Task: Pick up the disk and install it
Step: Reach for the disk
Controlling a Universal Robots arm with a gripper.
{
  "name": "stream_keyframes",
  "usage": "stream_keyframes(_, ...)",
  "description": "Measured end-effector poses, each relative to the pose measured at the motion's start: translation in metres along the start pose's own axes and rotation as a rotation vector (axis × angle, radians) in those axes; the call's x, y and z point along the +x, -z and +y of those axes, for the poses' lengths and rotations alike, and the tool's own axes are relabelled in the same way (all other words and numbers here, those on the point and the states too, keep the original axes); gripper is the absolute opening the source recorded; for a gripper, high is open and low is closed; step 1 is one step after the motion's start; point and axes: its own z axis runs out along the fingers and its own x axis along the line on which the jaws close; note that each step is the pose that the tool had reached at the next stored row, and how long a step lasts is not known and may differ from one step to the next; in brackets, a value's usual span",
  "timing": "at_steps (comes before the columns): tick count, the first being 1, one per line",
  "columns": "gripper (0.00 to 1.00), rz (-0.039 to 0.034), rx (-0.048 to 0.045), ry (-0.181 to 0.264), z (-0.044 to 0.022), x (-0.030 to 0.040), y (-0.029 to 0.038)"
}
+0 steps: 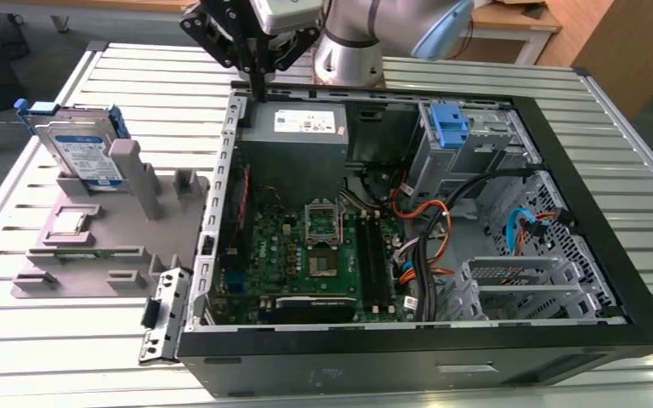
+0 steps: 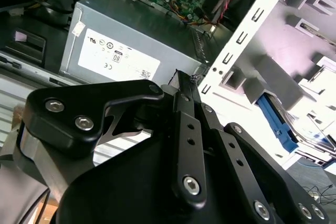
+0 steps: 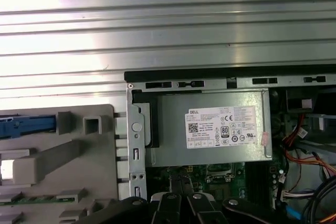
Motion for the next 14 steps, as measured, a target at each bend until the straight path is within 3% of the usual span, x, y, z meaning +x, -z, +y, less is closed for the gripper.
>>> stream_keyframes(8, 0.10, 0.0000, 0.0000, 0.000, -0.0007, 0.0098, 0.0002)
stream_keyframes(14, 0.10, 0.0000, 0.0000, 0.000, -0.0008, 0.0110, 0.0002)
